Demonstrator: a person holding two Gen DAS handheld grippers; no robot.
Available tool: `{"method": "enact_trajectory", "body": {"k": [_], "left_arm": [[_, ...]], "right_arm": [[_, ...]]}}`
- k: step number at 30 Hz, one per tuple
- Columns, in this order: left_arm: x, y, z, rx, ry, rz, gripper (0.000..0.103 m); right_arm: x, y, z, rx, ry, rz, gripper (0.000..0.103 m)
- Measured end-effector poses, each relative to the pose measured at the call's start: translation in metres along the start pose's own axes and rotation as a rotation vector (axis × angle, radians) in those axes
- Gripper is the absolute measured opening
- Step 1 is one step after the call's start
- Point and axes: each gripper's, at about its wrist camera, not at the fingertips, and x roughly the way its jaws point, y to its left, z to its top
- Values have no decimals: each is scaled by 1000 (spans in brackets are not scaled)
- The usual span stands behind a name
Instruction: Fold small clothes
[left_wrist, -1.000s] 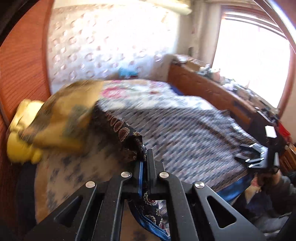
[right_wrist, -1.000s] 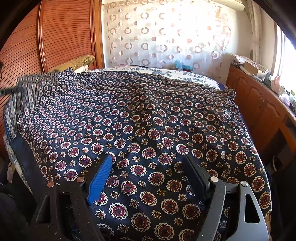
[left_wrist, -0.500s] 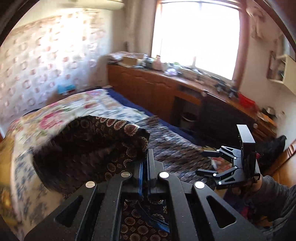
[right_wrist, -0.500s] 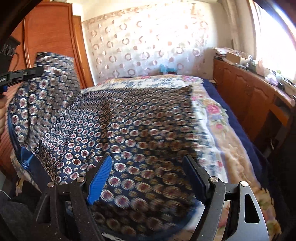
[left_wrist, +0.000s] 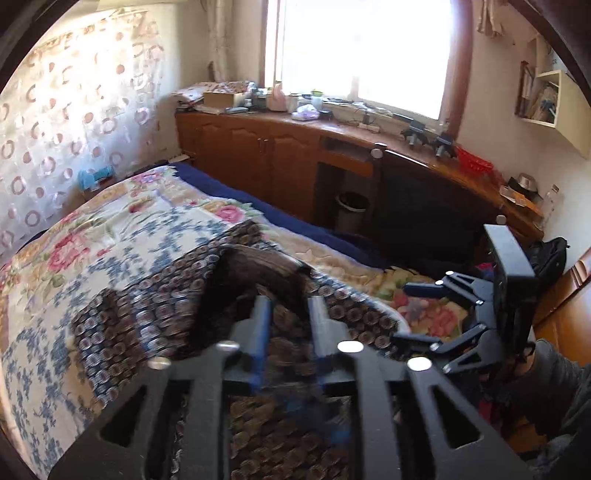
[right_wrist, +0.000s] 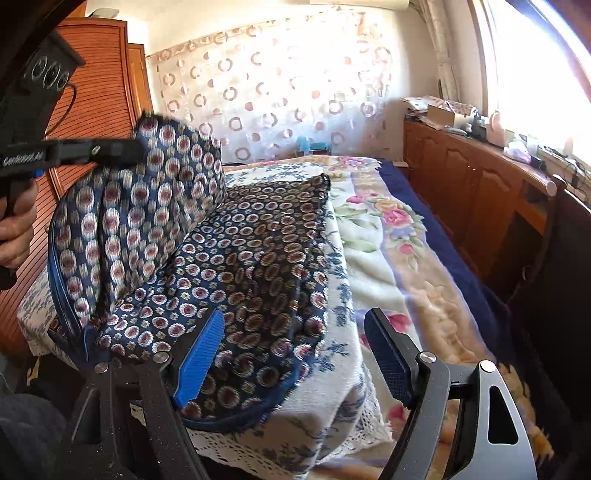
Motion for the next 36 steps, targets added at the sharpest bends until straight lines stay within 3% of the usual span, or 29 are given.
{"method": "enact_trajectory", "body": {"k": [6, 8, 15, 20, 29, 36], "left_arm": [[-15, 28, -25, -62, -5, 58, 74], [-18, 41, -39, -73, 6, 107, 78], [-10, 81, -95, -144, 85, 217, 78], [-2, 106, -122, -211, 133, 252, 78], [8, 124, -142, -250, 160, 271, 78], [11, 128, -145, -234, 147, 281, 85]], "right_arm": [[7, -4, 3, 19, -2, 2, 80], [12, -2, 7, 18, -2, 9, 80], [21, 11, 28, -25, -18, 30, 80], [36, 32, 48, -82, -20, 64, 80], [74, 75, 76, -215, 14, 114, 80], [116, 103, 90, -415, 80, 47, 80]]}}
